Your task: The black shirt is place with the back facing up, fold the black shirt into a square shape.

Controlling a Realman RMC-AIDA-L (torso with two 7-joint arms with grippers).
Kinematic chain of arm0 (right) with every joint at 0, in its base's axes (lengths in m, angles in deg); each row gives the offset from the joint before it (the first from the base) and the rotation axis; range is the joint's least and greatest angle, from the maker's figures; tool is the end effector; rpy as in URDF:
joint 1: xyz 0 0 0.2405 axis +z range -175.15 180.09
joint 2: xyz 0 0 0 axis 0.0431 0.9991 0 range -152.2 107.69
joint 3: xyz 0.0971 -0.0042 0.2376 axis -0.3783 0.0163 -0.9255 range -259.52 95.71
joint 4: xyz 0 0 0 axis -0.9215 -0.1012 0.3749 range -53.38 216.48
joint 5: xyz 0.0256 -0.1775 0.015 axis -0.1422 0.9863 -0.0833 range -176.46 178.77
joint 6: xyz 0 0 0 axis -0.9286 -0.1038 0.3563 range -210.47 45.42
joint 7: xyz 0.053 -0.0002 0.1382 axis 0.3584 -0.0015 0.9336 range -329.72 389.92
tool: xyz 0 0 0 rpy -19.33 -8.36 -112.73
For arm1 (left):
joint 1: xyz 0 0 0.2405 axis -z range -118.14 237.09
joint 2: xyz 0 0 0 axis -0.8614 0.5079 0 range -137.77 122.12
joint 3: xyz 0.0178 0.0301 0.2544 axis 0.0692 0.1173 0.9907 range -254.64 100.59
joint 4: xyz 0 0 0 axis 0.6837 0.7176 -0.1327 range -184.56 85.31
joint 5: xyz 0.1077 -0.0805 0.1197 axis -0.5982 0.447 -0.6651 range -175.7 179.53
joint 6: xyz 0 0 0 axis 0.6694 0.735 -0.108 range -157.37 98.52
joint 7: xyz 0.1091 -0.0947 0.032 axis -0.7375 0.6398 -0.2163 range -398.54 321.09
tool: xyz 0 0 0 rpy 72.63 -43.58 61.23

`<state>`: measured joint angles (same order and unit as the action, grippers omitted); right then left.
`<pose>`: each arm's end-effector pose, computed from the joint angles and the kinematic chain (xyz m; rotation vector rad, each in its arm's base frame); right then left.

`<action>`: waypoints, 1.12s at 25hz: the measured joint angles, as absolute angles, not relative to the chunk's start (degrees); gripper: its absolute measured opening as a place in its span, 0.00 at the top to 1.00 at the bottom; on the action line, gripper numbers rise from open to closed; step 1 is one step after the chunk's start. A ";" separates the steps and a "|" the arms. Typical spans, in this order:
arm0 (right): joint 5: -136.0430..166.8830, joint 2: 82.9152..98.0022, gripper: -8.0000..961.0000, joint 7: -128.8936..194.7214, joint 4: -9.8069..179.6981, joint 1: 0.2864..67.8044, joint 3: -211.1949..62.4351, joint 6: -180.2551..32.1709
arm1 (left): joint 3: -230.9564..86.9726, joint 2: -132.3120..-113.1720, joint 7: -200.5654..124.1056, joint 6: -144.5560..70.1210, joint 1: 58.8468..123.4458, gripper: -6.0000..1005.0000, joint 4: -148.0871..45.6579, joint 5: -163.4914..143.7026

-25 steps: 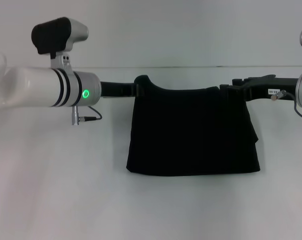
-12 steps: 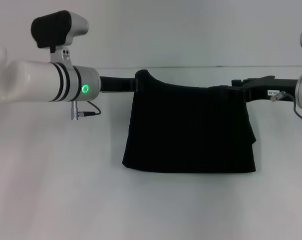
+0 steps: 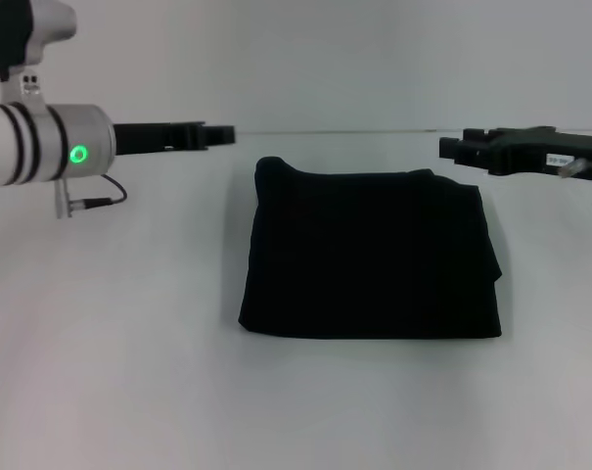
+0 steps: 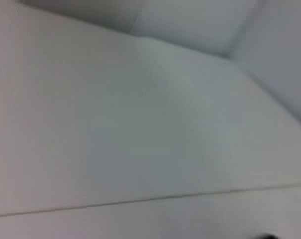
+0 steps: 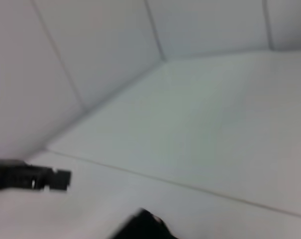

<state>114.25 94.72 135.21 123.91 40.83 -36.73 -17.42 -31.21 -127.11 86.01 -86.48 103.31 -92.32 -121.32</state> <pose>0.2205 0.3981 0.0269 -2.3583 0.9309 0.5844 -0.2030 0.4210 0.0106 -2.2212 -1.1980 -0.5265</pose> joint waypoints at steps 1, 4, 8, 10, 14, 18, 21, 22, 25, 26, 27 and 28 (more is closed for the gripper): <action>113.08 94.49 0.49 133.93 123.92 40.57 -37.71 -15.09 | -31.13 -127.50 83.91 -91.61 102.09 0.71 -95.06 -119.88; 111.14 93.70 0.47 130.54 123.93 39.74 -39.93 -7.69 | -31.07 -128.81 75.39 -104.14 99.14 0.62 -100.31 -115.04; 114.42 92.91 0.40 129.48 124.87 39.56 -38.48 -2.11 | -29.50 -129.58 63.61 -113.99 97.44 0.50 -101.83 -113.26; 118.01 93.22 0.30 130.37 126.71 39.83 -37.39 -1.89 | -27.79 -129.52 62.08 -114.03 97.61 0.41 -101.79 -115.84; 124.15 94.12 0.20 132.08 129.92 40.91 -36.98 -2.64 | -24.83 -129.45 62.19 -112.94 99.12 0.23 -102.01 -122.03; 128.05 94.24 0.17 134.23 130.24 42.69 -36.87 -3.89 | -23.64 -130.01 64.34 -109.15 100.78 0.10 -101.70 -125.04; 130.38 94.47 0.17 135.75 129.92 43.67 -36.84 -4.54 | -22.69 -130.12 65.32 -107.23 101.31 0.05 -101.46 -125.65; 130.81 94.62 0.17 136.03 129.92 43.79 -36.80 -4.84 | -22.33 -130.08 65.56 -107.03 101.36 0.05 -101.42 -125.69; 131.33 94.92 0.17 136.42 129.73 43.87 -36.58 -5.84 | -22.19 -129.84 65.90 -106.91 101.36 0.04 -101.42 -125.71; 131.35 94.93 0.17 136.44 129.55 43.86 -36.51 -6.16 | -22.19 -129.79 65.95 -106.91 101.33 0.04 -101.42 -125.72; 131.37 94.94 0.17 136.47 129.31 43.84 -36.51 -6.29 | -22.19 -129.74 65.99 -106.91 101.26 0.04 -101.42 -125.73; 131.38 94.95 0.17 136.47 129.14 43.84 -36.51 -6.37 | -22.18 -129.73 65.99 -106.92 101.23 0.04 -101.42 -125.73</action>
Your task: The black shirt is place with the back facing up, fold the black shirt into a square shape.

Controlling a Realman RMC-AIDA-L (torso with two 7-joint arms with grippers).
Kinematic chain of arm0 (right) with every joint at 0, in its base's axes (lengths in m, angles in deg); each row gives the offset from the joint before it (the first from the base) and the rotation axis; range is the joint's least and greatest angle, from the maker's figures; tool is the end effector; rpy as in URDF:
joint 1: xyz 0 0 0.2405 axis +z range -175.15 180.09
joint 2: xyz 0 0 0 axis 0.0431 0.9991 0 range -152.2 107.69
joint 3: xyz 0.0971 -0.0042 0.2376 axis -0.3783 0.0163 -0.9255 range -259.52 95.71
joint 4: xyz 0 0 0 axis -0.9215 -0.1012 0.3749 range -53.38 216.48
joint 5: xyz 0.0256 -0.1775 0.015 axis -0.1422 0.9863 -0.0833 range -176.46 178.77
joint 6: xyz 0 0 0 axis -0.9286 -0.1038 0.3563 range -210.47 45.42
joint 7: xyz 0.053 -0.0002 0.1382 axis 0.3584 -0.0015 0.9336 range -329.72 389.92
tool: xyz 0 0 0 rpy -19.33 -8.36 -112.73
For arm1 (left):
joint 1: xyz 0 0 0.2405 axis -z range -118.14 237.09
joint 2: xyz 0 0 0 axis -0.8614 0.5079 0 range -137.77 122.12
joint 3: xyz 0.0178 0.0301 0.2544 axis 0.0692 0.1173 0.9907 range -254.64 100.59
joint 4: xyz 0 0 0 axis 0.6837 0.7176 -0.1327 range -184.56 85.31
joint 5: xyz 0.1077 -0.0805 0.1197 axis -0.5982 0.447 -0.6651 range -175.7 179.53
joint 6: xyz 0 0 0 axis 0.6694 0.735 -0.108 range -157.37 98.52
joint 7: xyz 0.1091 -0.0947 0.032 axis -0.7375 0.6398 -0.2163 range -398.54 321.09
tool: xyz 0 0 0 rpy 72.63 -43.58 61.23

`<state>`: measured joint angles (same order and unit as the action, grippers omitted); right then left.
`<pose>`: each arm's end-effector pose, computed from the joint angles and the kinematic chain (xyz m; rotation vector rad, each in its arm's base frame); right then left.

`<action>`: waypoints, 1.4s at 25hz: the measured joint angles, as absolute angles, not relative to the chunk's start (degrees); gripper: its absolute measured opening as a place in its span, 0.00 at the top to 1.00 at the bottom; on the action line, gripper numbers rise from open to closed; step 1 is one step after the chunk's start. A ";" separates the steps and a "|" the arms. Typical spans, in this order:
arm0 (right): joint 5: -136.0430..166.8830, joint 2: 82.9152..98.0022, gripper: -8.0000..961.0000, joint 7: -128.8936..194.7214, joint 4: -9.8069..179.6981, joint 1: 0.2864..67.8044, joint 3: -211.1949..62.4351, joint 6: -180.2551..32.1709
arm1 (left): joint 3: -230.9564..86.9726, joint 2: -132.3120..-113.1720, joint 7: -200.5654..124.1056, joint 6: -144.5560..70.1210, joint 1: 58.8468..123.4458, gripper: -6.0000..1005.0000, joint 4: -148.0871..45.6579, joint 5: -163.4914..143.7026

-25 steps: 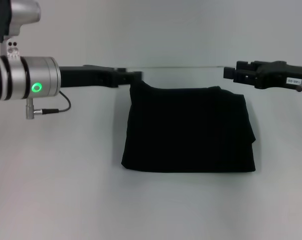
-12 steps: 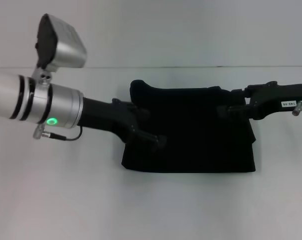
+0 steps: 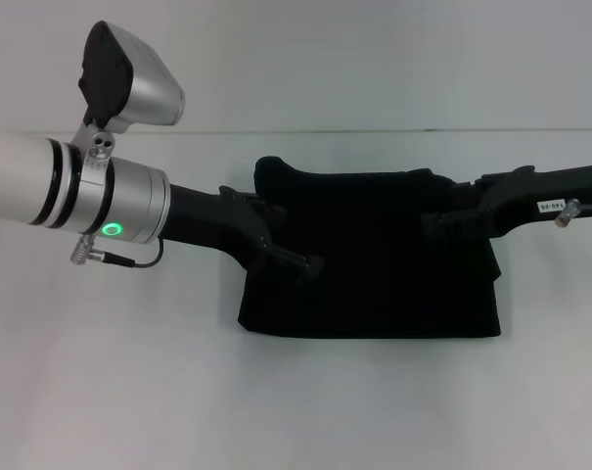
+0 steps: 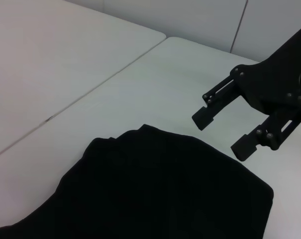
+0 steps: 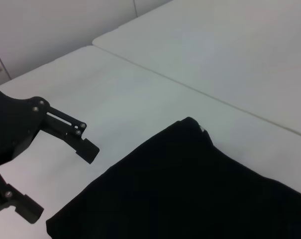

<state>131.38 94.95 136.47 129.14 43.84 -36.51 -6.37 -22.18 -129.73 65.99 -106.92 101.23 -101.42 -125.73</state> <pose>0.2141 0.3828 0.0162 -2.6220 0.7845 0.2416 -0.1734 0.3658 -0.0258 -2.8056 -0.5857 -0.2318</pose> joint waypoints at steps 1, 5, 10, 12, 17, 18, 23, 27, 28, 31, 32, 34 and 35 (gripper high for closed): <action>131.39 94.97 0.17 136.48 129.00 43.84 -36.51 -6.42 | -22.18 -129.72 65.99 -106.98 101.19 0.04 -101.43 -125.74; 131.40 95.05 0.17 136.47 128.79 43.88 -36.51 -6.68 | -22.18 -129.72 65.99 -107.19 101.09 0.04 -101.43 -125.78; 131.38 95.06 0.17 136.36 128.51 44.15 -36.16 -7.18 | -22.18 -129.78 66.05 -107.41 100.98 0.04 -101.47 -125.79; 131.37 95.06 0.17 136.34 128.48 44.25 -36.04 -7.18 | -22.18 -129.81 66.05 -107.42 100.94 0.04 -101.46 -125.79; 131.34 95.06 0.17 136.34 128.48 44.51 -36.00 -7.20 | -22.18 -129.82 66.05 -107.46 100.95 0.04 -101.41 -125.79; 131.33 95.06 0.17 136.33 128.48 44.53 -36.00 -7.20 | -22.18 -129.82 66.06 -107.47 100.97 0.04 -101.39 -125.79; 131.31 95.06 0.17 136.22 128.48 44.56 -36.02 -7.30 | -22.18 -129.82 66.05 -107.39 101.02 0.04 -101.39 -125.79; 131.30 95.06 0.17 136.25 128.48 44.57 -36.03 -7.30 | -22.18 -129.82 66.05 -107.34 101.09 0.04 -101.39 -125.79; 131.29 95.06 0.17 136.25 128.48 44.57 -36.03 -7.30 | -22.18 -129.82 66.04 -107.33 101.11 0.04 -101.39 -125.79; 131.23 95.05 0.17 136.21 128.48 44.57 -36.03 -7.29 | -22.16 -129.82 66.04 -107.31 101.20 0.04 -101.39 -125.79; 131.23 95.05 0.17 136.19 128.48 44.57 -36.03 -7.29 | -22.14 -129.82 66.04 -107.26 101.21 0.04 -101.39 -125.79; 131.23 95.06 0.17 136.14 128.48 44.57 -36.03 -7.32 | -22.11 -129.82 66.03 -107.17 101.21 0.04 -101.39 -125.79; 131.23 95.06 0.17 136.12 128.48 44.57 -36.03 -7.39 | -22.09 -129.81 66.03 -107.14 101.23 0.04 -101.39 -125.79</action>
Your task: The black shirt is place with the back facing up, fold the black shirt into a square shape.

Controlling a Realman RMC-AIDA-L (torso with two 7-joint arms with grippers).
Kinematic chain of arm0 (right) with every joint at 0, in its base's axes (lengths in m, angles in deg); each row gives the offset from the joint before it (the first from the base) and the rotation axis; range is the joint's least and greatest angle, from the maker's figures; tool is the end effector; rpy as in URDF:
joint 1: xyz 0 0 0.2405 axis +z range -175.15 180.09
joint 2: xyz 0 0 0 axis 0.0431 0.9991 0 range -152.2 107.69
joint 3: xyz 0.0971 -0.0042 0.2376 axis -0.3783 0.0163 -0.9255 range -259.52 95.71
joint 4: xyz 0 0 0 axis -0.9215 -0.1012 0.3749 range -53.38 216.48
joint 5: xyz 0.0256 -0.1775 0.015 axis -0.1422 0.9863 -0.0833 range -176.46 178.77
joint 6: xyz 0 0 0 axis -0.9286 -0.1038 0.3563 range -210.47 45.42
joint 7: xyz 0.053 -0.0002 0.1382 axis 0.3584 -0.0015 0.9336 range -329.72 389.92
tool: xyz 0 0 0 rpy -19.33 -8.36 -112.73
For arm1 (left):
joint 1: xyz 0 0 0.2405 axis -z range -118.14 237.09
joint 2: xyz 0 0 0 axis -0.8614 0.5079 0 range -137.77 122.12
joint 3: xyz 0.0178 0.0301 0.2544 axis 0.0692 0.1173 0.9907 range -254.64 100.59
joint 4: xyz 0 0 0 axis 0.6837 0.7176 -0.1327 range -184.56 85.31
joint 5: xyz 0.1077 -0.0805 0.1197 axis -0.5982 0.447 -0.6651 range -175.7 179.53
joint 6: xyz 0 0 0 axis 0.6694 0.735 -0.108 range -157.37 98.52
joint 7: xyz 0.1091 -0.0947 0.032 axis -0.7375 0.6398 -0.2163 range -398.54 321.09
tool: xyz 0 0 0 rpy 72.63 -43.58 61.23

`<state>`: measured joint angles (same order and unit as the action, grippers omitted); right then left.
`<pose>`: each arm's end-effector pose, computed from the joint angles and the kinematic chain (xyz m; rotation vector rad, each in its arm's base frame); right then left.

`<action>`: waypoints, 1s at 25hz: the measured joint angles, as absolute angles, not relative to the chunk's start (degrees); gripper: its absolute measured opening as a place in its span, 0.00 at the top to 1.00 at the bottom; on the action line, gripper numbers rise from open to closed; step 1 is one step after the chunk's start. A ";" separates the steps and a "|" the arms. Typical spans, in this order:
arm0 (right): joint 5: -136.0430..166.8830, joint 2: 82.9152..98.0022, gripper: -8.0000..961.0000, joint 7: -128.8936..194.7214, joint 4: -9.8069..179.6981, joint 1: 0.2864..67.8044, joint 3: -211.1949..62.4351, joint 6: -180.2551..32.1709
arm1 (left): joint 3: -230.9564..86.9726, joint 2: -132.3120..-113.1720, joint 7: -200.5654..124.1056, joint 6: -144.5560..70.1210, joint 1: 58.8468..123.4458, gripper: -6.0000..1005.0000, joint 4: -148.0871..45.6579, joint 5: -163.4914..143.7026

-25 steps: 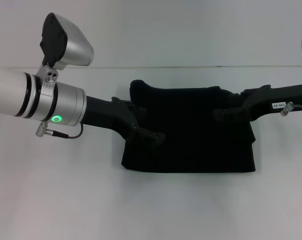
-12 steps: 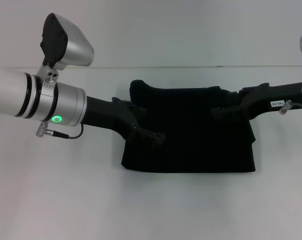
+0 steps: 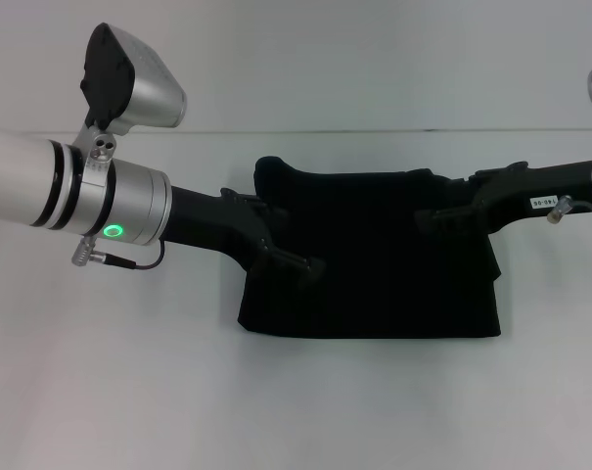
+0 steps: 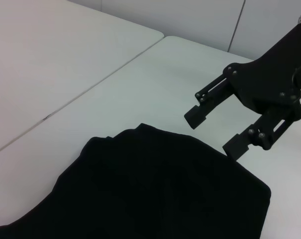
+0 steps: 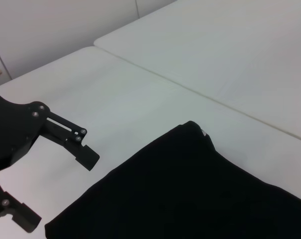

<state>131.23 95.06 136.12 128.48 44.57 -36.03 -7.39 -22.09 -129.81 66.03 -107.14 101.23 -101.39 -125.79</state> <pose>0.2103 0.3860 0.0134 -2.6244 0.7663 0.2399 -0.1731 0.3648 -0.0268 -2.8118 -0.5870 -0.2303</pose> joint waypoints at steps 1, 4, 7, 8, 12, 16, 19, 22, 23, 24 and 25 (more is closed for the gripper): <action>131.23 95.06 0.17 136.12 128.49 44.57 -36.03 -7.52 | -22.09 -129.81 66.03 -107.14 101.23 0.04 -101.39 -125.79; 131.23 95.05 0.17 136.10 128.48 44.57 -36.03 -7.67 | -22.09 -129.76 66.03 -107.15 101.22 0.04 -101.39 -125.79; 131.24 95.06 0.17 136.09 128.48 44.57 -36.03 -7.70 | -22.09 -129.81 66.03 -107.13 101.27 0.04 -101.39 -125.79; 131.25 95.05 0.17 136.09 128.45 44.57 -36.03 -7.71 | -22.09 -129.82 66.03 -107.12 101.30 0.04 -101.39 -125.79; 131.27 95.05 0.17 136.09 128.38 44.57 -36.03 -7.73 | -22.09 -129.82 66.03 -107.16 101.35 0.04 -101.39 -125.79; 131.30 95.05 0.17 136.09 128.38 44.57 -36.03 -7.73 | -22.09 -129.82 66.03 -107.26 101.40 0.05 -101.39 -125.79; 131.31 95.05 0.17 136.09 128.38 44.57 -36.03 -7.73 | -22.09 -129.82 66.03 -107.32 101.40 0.05 -101.39 -125.79; 131.32 95.05 0.17 136.09 128.38 44.56 -36.03 -7.73 | -22.09 -129.82 66.03 -107.36 101.40 0.05 -101.39 -125.79; 131.32 95.05 0.17 136.09 128.38 44.51 -36.03 -7.73 | -22.09 -129.82 66.03 -107.38 101.40 0.05 -101.39 -125.79; 131.32 95.05 0.17 136.09 128.38 44.51 -36.03 -7.73 | -22.09 -129.82 66.03 -107.38 101.40 0.04 -101.39 -125.79; 131.32 95.05 0.17 136.09 128.38 44.49 -36.03 -7.73 | -22.09 -129.82 66.03 -107.38 101.40 0.04 -101.39 -125.79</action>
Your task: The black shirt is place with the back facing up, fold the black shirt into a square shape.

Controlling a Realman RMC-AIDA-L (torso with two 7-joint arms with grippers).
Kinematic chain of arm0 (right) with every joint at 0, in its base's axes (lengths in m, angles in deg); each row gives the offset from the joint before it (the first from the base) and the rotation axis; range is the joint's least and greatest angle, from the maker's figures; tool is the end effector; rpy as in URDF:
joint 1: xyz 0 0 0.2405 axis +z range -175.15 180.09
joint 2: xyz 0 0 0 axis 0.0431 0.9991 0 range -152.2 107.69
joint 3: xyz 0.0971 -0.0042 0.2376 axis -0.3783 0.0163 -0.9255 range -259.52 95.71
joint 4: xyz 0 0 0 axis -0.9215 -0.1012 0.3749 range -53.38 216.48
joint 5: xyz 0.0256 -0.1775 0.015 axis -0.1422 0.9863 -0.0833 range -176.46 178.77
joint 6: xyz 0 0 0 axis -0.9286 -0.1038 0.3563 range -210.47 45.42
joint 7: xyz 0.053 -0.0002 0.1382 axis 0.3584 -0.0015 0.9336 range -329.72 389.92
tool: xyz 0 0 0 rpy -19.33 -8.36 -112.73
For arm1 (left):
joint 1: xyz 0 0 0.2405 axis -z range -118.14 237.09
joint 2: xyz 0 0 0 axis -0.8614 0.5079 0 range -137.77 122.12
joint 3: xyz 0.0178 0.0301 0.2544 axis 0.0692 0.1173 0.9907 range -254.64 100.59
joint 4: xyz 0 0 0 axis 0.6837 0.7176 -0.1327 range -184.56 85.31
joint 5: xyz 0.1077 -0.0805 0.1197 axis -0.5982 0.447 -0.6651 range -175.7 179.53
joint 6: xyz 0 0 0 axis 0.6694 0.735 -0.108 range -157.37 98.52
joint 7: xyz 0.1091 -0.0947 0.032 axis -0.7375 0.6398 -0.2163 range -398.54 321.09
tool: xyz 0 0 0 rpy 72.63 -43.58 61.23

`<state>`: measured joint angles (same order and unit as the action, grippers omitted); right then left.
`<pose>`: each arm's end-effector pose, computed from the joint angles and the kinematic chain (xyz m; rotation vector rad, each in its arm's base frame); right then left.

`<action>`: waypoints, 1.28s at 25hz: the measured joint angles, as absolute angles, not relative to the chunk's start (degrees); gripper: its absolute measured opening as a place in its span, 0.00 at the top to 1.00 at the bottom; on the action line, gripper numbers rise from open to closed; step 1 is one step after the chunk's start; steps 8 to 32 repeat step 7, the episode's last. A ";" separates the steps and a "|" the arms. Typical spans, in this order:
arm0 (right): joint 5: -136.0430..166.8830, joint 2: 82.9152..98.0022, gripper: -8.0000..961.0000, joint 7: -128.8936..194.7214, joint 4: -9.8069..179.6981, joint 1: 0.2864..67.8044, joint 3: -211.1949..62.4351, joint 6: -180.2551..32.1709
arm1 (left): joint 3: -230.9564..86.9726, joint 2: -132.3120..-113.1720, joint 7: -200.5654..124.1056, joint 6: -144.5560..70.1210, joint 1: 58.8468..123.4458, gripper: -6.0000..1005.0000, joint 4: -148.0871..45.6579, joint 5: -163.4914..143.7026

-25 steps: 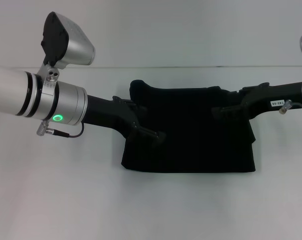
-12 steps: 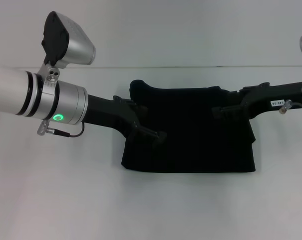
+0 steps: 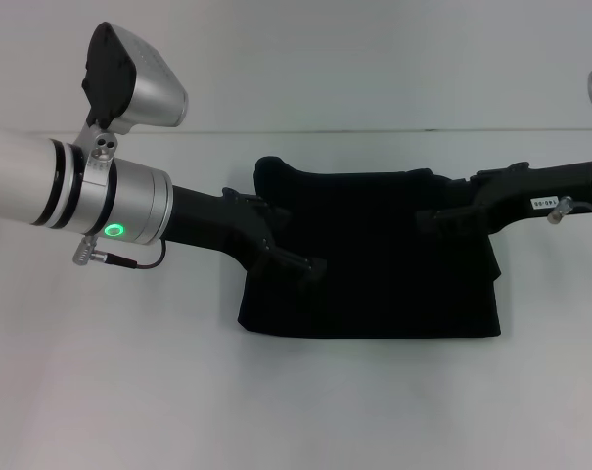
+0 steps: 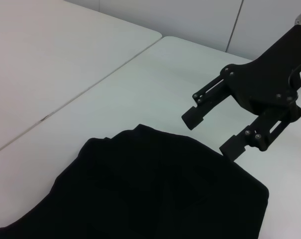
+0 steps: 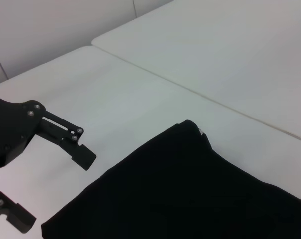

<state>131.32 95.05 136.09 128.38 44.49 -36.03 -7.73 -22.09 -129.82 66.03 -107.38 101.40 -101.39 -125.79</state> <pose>0.2115 0.3862 0.0134 -2.6188 0.7682 0.2366 -0.1719 0.3647 -0.0270 -2.8171 -0.5833 -0.2310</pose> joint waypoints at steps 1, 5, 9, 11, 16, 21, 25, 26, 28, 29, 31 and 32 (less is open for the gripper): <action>131.32 95.05 0.17 136.09 128.39 44.49 -36.03 -7.73 | -22.09 -129.82 66.03 -107.39 101.40 0.04 -101.39 -125.79; 131.32 95.05 0.17 136.09 128.38 44.48 -36.03 -7.73 | -22.09 -129.83 66.03 -107.41 101.40 0.04 -101.39 -125.79; 131.32 95.05 0.17 136.09 128.37 44.48 -36.03 -7.73 | -22.09 -129.87 66.03 -107.48 101.40 0.04 -101.39 -125.79; 131.32 95.05 0.17 136.09 128.37 44.48 -36.03 -7.73 | -22.09 -129.87 66.03 -107.48 101.40 0.04 -101.39 -125.79; 131.32 95.05 0.17 136.09 128.37 44.48 -36.03 -7.73 | -22.09 -129.87 66.03 -107.48 101.40 0.04 -101.39 -125.79; 131.32 95.05 0.17 136.09 128.37 44.48 -36.03 -7.73 | -22.09 -129.87 66.03 -107.48 101.40 0.04 -101.39 -125.79; 131.32 95.05 0.17 136.09 128.37 44.48 -36.03 -7.73 | -22.09 -129.87 66.03 -107.48 101.40 0.04 -101.39 -125.79; 131.32 95.05 0.17 136.09 128.37 44.48 -36.03 -7.73 | -22.09 -129.87 66.03 -107.48 101.40 0.04 -101.39 -125.79; 131.32 95.05 0.17 136.09 128.37 44.48 -36.03 -7.73 | -22.09 -129.87 66.03 -107.48 101.40 0.04 -101.39 -125.79; 131.32 95.05 0.17 136.09 128.37 44.48 -36.03 -7.73 | -22.09 -129.87 66.03 -107.48 101.40 0.04 -101.39 -125.79; 131.32 95.05 0.17 136.09 128.37 44.48 -36.03 -7.73 | -22.09 -129.87 66.03 -107.48 101.40 0.04 -101.39 -125.79; 131.32 95.05 0.17 136.09 128.37 44.48 -36.03 -7.73 | -22.09 -129.87 66.03 -107.48 101.40 0.04 -101.39 -125.79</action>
